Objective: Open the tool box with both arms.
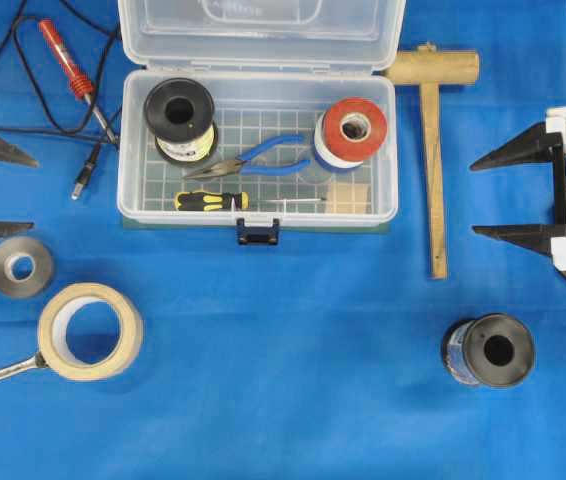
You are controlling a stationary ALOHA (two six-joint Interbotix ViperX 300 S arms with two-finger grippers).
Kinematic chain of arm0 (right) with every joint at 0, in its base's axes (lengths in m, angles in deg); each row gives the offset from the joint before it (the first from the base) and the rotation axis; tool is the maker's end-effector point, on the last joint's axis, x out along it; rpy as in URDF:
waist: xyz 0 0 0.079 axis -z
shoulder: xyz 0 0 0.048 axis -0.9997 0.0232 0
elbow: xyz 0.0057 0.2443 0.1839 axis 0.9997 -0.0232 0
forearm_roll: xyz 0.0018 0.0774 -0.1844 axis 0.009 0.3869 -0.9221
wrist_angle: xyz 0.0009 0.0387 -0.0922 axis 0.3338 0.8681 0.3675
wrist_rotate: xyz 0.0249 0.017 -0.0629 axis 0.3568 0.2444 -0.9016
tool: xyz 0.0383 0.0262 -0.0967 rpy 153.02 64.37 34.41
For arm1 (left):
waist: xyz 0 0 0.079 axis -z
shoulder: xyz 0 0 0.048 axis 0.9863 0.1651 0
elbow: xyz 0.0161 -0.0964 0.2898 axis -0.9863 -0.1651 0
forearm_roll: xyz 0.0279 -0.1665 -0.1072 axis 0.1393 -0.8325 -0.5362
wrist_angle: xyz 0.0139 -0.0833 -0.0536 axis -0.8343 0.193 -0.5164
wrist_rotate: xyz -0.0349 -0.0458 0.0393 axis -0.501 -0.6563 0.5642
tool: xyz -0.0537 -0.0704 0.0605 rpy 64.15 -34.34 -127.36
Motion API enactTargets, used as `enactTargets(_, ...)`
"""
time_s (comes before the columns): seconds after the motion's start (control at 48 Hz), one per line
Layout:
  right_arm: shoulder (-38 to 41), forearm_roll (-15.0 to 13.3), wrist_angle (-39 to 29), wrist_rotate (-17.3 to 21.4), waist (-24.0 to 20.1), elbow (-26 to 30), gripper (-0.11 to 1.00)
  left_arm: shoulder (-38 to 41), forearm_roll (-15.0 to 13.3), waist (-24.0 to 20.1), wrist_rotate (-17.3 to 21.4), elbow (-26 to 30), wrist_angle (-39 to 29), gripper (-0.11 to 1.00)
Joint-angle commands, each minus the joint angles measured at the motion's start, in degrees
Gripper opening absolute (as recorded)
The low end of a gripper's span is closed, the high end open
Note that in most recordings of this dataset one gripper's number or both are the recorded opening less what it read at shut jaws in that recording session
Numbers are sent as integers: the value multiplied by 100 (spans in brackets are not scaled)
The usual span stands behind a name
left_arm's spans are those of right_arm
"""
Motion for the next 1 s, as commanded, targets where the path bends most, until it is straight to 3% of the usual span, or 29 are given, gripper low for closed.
enactTargets(0.0, 53, 26, 26, 18, 9, 35, 87, 18, -9, 9, -18, 62, 44, 89)
enactTargets(0.979, 79, -26, 105, 79, 26, -9, 87, 18, -9, 9, -18, 44, 62, 88)
